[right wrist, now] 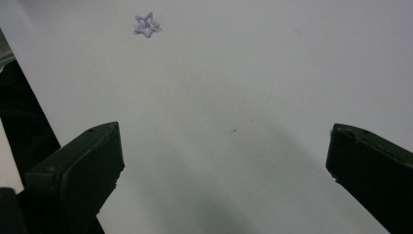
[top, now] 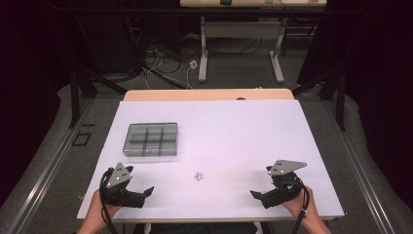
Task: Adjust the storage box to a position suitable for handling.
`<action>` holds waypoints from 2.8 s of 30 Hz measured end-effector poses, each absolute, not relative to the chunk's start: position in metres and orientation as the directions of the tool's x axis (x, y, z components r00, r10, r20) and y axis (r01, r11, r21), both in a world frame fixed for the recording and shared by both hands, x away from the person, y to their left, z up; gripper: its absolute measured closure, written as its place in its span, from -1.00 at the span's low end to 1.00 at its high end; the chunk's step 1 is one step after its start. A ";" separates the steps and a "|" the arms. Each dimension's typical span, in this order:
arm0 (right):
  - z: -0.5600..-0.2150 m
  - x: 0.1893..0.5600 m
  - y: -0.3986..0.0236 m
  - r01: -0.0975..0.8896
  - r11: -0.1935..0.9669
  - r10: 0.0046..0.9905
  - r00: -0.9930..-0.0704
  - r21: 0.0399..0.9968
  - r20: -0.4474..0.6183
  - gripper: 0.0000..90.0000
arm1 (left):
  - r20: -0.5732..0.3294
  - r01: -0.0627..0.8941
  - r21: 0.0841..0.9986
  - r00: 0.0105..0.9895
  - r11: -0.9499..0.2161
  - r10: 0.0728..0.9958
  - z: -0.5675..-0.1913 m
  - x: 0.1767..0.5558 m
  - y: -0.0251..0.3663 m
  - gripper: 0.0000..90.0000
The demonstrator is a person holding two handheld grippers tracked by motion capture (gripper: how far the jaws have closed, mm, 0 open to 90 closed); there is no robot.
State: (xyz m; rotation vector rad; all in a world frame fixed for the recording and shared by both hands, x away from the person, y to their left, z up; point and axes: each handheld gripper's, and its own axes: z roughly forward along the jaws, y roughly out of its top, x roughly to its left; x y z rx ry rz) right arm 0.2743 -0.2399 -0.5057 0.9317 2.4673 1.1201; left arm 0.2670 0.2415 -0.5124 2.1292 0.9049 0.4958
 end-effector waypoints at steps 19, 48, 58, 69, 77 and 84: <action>-0.505 0.275 -0.240 0.449 0.489 0.660 -0.751 0.748 0.020 -1.00 | 0.069 0.473 0.739 0.655 -0.480 0.753 -0.506 0.273 0.242 -1.00; -0.507 0.277 -0.241 0.463 0.493 0.658 -0.753 0.736 0.033 -1.00 | 0.064 0.581 0.697 0.532 -0.420 0.844 -0.490 0.343 0.262 -0.98; -0.506 0.276 -0.241 0.460 0.492 0.653 -0.756 0.740 0.036 -1.00 | 0.144 0.564 0.685 0.515 -0.461 0.845 -0.489 0.368 0.263 -0.36; -0.507 0.276 -0.241 0.460 0.494 0.656 -0.754 0.738 0.030 -1.00 | 0.119 0.588 0.705 0.455 -0.398 0.882 -0.495 0.389 0.278 0.40; -0.507 0.276 -0.241 0.451 0.492 0.656 -0.755 0.745 0.024 -1.00 | 0.120 0.620 0.696 0.398 -0.363 0.910 -0.500 0.411 0.297 0.63; -0.507 0.276 -0.241 0.462 0.495 0.656 -0.754 0.735 0.032 -1.00 | 0.091 0.653 0.677 0.383 -0.340 0.919 -0.506 0.425 0.310 0.90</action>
